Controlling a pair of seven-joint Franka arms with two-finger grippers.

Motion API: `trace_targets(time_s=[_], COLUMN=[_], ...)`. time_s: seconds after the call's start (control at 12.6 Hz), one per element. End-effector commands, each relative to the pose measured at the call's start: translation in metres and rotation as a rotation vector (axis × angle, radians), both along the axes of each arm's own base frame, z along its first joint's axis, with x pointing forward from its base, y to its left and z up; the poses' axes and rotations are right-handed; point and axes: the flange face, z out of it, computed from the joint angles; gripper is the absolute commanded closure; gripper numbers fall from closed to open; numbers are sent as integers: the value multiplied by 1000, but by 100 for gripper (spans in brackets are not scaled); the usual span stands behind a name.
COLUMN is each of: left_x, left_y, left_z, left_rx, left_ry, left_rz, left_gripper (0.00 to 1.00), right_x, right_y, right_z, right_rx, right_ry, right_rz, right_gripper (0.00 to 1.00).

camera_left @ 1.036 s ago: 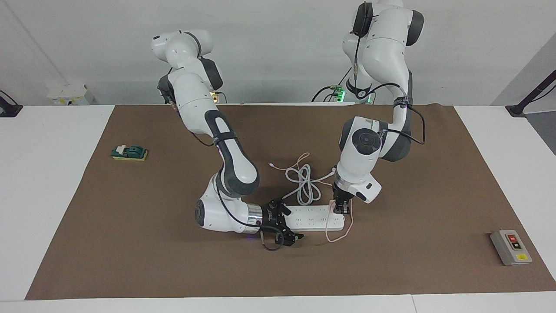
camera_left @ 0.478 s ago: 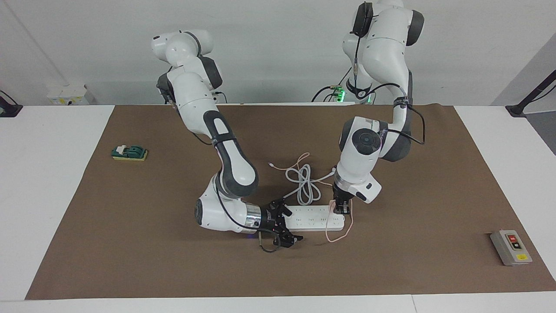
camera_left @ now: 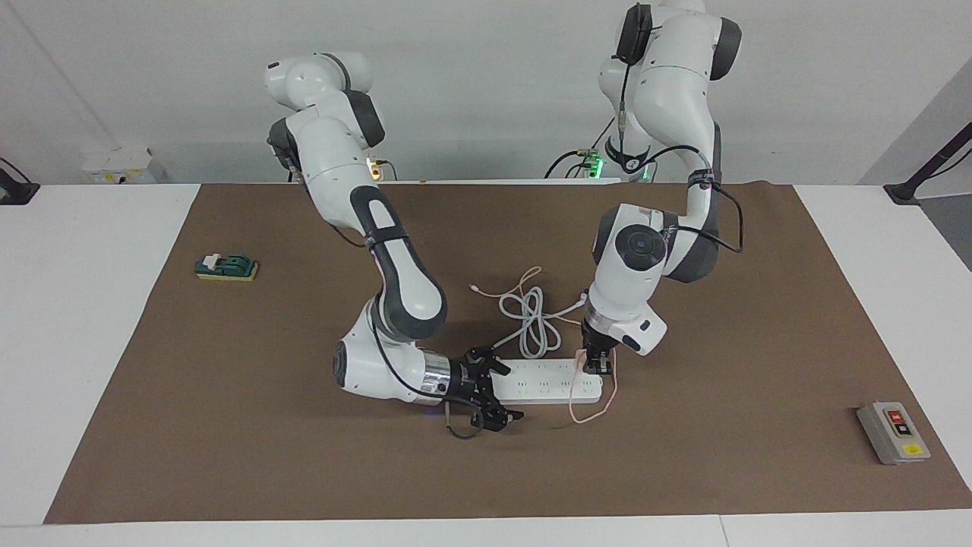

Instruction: Unplug charger and place it aside

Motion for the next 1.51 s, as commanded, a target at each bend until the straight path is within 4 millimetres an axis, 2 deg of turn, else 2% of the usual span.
trace_targets(time_s=[0.0,0.24,0.4,0.56,0.88,1.43], left_x=[-8,-8,-8,-8,-8,-8], left_y=[1,1,1,1,1,1], left_z=[2,2,2,2,2,2], left_rx=[15,15,15,16,16,15], left_ry=[-13,-13,-13,-12,-12,-13], left_rz=[3,3,5,3,3,3], left_gripper=[100,100,100,100,100,100], right_x=[-5,-6,-10,-13,-17,-17], right_y=[-7,-4,-11,-9,-6,-6], right_z=[8,0,-11,-12,-33,-43], right_rx=[-13,-15,9,9,1,-11], right_ry=[17,10,29,41,32,-26], right_rz=[6,6,49,70,97,109], right_gripper=[0,0,0,0,0,0])
